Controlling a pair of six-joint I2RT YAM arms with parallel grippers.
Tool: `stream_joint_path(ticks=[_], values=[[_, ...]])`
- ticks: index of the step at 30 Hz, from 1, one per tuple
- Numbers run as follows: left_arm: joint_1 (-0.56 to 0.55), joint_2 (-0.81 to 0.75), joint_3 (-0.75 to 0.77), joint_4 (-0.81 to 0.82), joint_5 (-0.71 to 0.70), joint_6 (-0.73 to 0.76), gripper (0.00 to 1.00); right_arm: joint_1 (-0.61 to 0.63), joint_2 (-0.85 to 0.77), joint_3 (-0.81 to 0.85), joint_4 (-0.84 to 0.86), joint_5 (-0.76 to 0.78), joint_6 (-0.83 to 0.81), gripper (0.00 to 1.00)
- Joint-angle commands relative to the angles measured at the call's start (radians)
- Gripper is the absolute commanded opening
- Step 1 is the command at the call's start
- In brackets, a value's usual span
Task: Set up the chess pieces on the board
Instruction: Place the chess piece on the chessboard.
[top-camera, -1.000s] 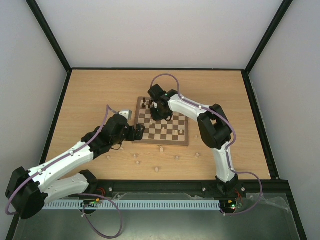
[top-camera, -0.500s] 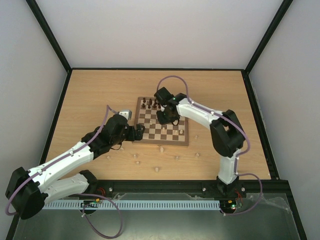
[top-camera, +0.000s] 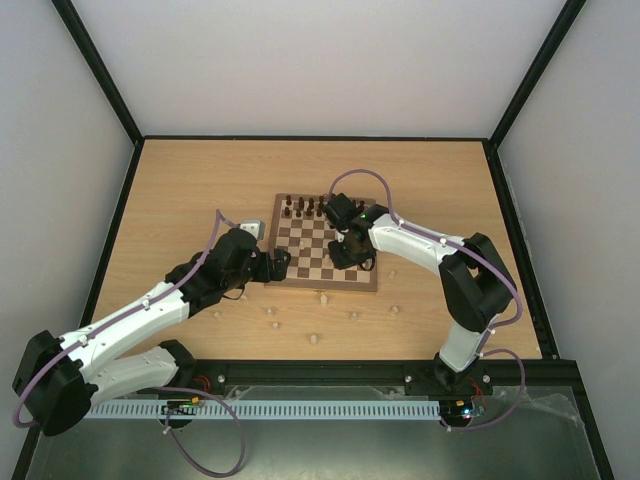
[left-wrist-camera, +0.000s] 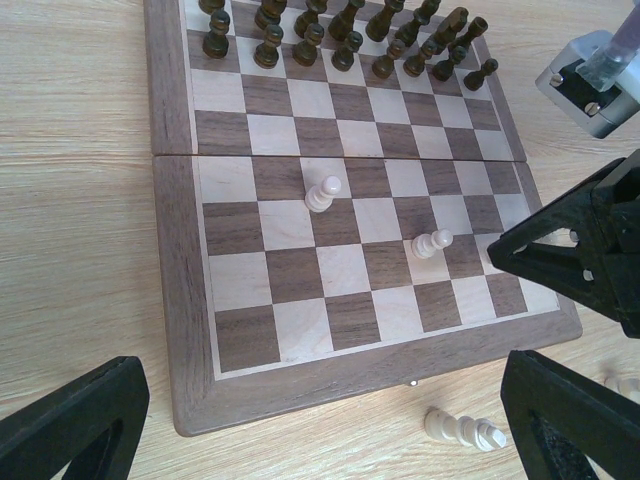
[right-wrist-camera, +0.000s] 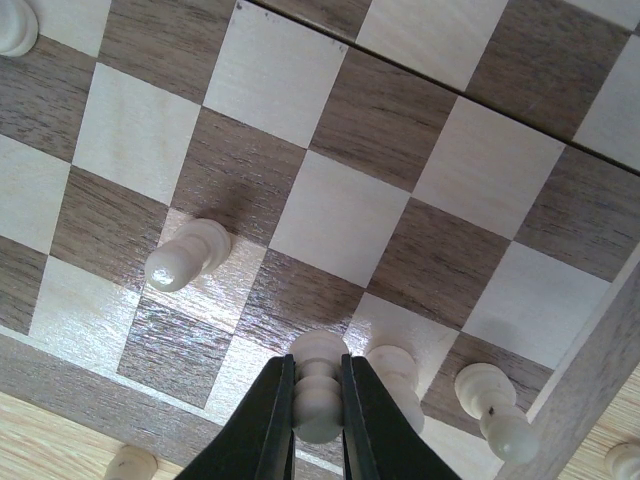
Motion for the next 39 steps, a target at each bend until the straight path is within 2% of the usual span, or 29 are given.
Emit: stream_joint_path(ticks=[1,34,39], values=[[-0.004,0.005,-0.007,0.011,-0.001,0.000,0.99,0.011,-0.020,-0.017,0.000,-0.014,0.014,0.10],[-0.004,-0.009,-0.012,0.006,-0.006,-0.005,1.00,0.024,0.045,-0.036,0.032,-0.031,0.010,0.13],[-0.004,-0.012,-0.013,0.005,-0.007,-0.006,0.99,0.026,0.051,-0.032,0.034,-0.028,0.011,0.17]])
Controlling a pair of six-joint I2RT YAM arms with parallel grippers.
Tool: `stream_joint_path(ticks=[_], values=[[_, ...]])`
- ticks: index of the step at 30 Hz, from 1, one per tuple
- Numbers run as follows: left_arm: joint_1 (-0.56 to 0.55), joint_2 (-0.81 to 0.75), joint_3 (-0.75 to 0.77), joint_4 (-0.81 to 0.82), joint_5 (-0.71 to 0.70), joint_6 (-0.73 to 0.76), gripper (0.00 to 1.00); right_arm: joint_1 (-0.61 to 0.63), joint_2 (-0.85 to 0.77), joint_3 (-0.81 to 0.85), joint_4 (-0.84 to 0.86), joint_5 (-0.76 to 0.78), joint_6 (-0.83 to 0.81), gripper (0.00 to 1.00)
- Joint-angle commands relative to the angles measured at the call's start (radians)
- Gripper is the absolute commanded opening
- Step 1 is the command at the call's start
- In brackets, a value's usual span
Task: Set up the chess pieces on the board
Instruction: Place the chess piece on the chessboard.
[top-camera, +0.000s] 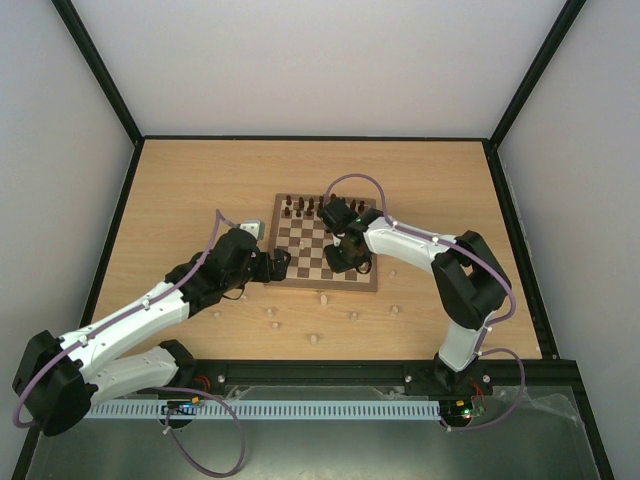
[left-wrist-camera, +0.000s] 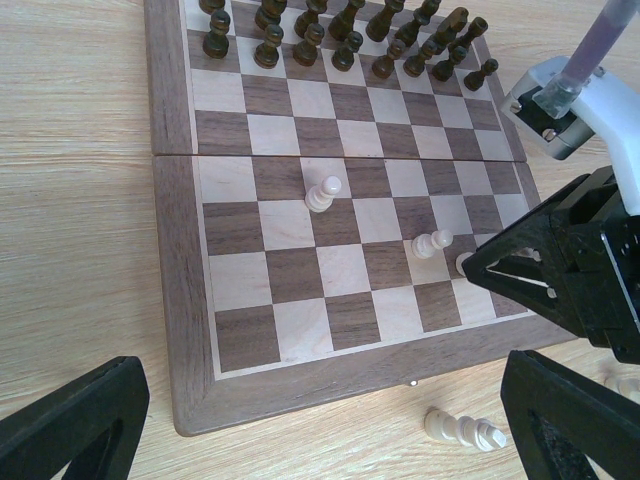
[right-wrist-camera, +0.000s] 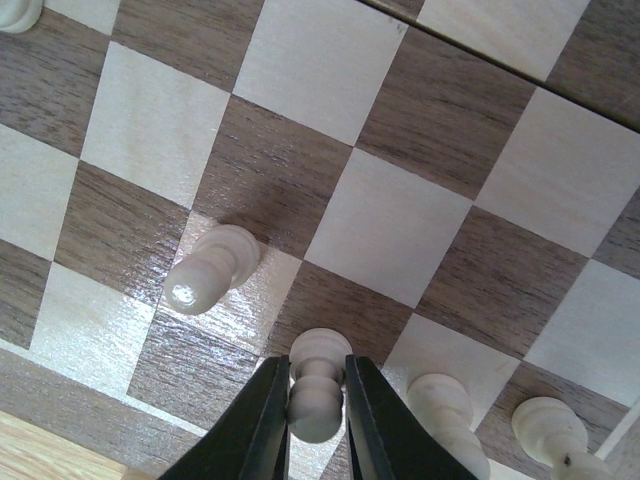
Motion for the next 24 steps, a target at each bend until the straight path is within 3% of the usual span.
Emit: stream_joint_path(ticks=[1,10,24], values=[[-0.004,-0.012,-0.012,0.005,-0.007,-0.006,0.99,0.008,0.020,-0.008,-0.019,-0.003,0.007,0.18],[-0.004,-0.010,-0.011,0.005,-0.005,-0.003,0.99,0.008,0.005,0.032,-0.045,0.023,0.007,0.30],[-0.004,-0.025,-0.011,-0.002,-0.005,-0.003,0.99,0.029,0.025,0.148,-0.088,-0.007,-0.005,0.34]])
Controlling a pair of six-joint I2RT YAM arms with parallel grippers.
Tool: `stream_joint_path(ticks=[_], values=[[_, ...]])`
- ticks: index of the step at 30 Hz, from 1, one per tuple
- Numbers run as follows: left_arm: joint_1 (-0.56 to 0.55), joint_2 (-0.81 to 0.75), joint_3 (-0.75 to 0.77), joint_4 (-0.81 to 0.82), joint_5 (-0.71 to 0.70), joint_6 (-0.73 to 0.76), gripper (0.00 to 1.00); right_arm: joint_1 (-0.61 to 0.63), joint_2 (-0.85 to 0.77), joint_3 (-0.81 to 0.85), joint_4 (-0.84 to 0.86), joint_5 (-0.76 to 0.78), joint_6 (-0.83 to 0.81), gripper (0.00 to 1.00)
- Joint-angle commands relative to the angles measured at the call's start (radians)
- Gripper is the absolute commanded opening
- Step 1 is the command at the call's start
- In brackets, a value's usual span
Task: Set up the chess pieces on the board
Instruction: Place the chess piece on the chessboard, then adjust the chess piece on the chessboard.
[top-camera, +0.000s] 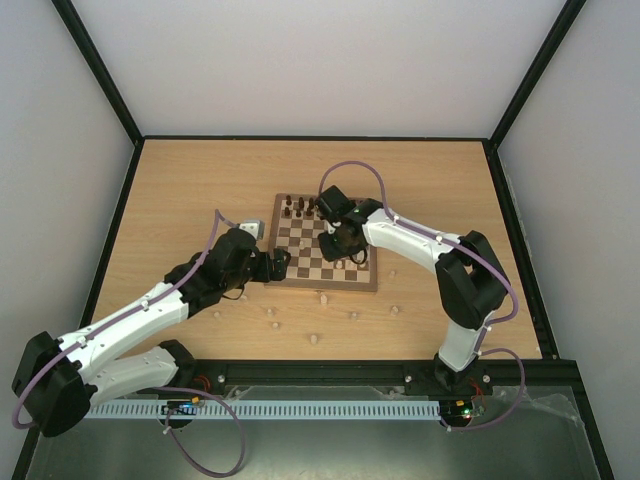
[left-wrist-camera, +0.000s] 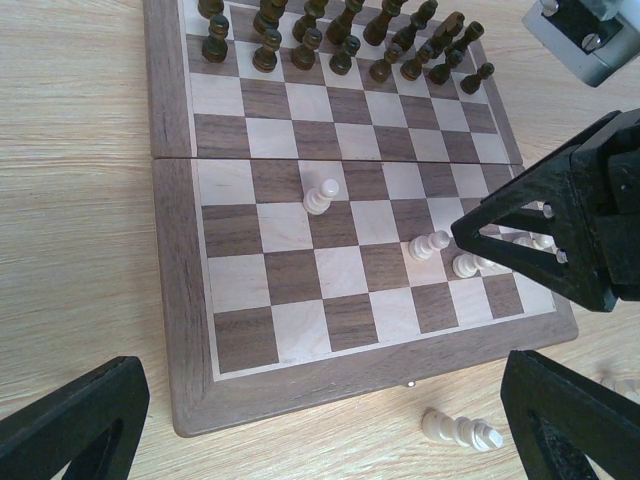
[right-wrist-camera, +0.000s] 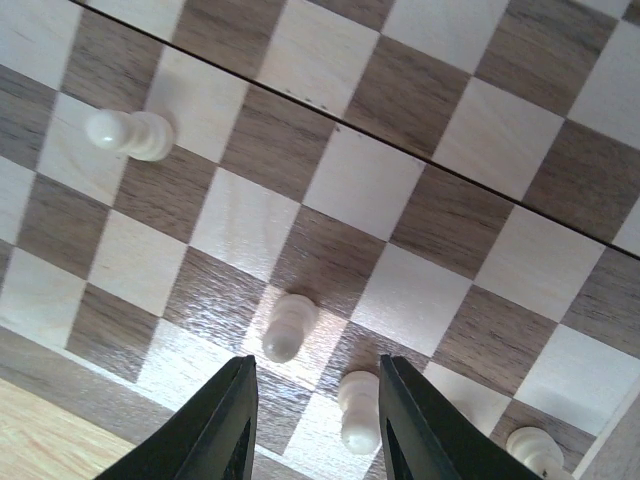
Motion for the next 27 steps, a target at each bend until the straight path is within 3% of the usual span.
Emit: stream_joint_path(ticks=[1,10,19,27], values=[[-0.004,-0.020,-0.011,-0.003,-0.006,-0.004,1.00,0.020,0.029,0.029,-0.057,-0.015,-0.011,0.34],[-0.004,-0.023,-0.004,-0.012,-0.008,-0.001,0.99,0.022,0.085,0.048,-0.049,-0.021,-0.018,0.32],[-0.004,-0.026,-0.004,-0.016,-0.013,0.000,1.00,0.023,0.109,0.051,-0.047,-0.019,-0.024,0.18],[-0.004,-0.007,-0.003,-0.005,-0.011,0.000,0.99,0.028,0.084,0.025,-0.050,-0.014,-0.020,0.14]])
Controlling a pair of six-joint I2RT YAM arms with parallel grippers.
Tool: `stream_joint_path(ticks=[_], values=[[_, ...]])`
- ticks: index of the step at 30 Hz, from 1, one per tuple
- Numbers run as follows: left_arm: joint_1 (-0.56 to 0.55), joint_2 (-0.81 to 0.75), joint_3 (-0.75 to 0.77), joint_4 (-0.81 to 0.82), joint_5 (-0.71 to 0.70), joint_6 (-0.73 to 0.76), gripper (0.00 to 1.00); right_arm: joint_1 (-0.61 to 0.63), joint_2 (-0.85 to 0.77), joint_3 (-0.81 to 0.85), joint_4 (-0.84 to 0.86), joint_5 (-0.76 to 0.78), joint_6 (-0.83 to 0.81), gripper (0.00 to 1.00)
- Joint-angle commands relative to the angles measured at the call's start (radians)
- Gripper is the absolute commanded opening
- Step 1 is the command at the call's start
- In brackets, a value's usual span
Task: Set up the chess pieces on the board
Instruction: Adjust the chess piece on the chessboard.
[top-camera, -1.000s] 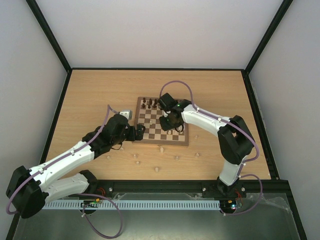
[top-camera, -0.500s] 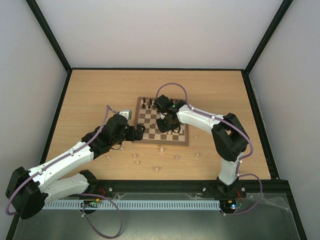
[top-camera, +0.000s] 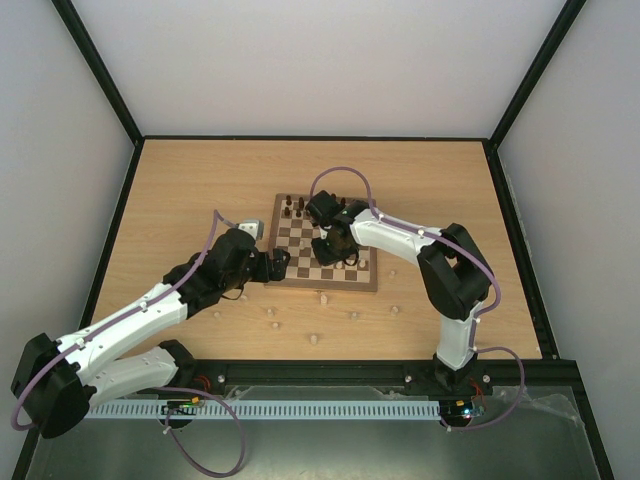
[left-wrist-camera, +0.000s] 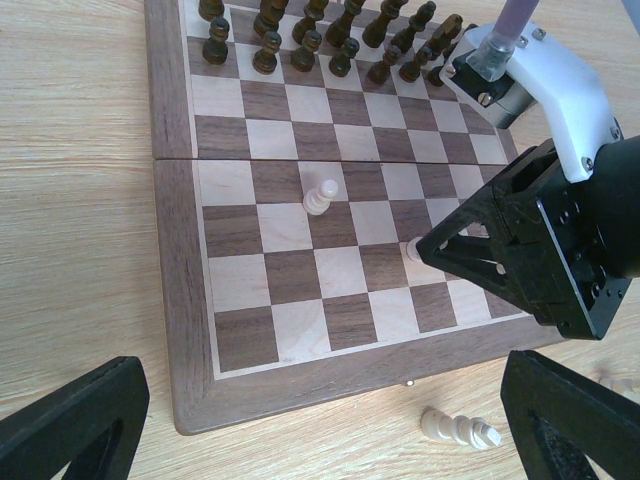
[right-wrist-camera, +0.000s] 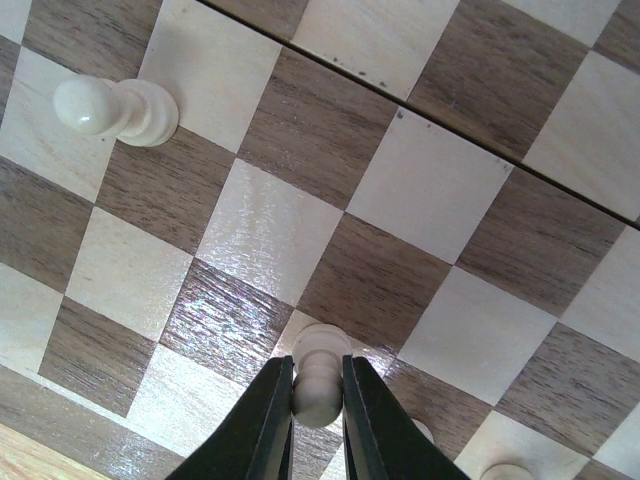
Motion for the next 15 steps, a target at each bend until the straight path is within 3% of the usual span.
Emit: stream_joint_path(ticks=[1,15], values=[[-0.004,0.002,-0.002,0.002,-0.010,0.000,0.99,0.012,-0.023,-0.013,-0.047,0.004,0.000,0.14],[-0.004,0.003,-0.011,0.011,-0.004,-0.005,0.99,0.015,-0.048,-0.055,-0.036,0.003,0.006,0.14]])
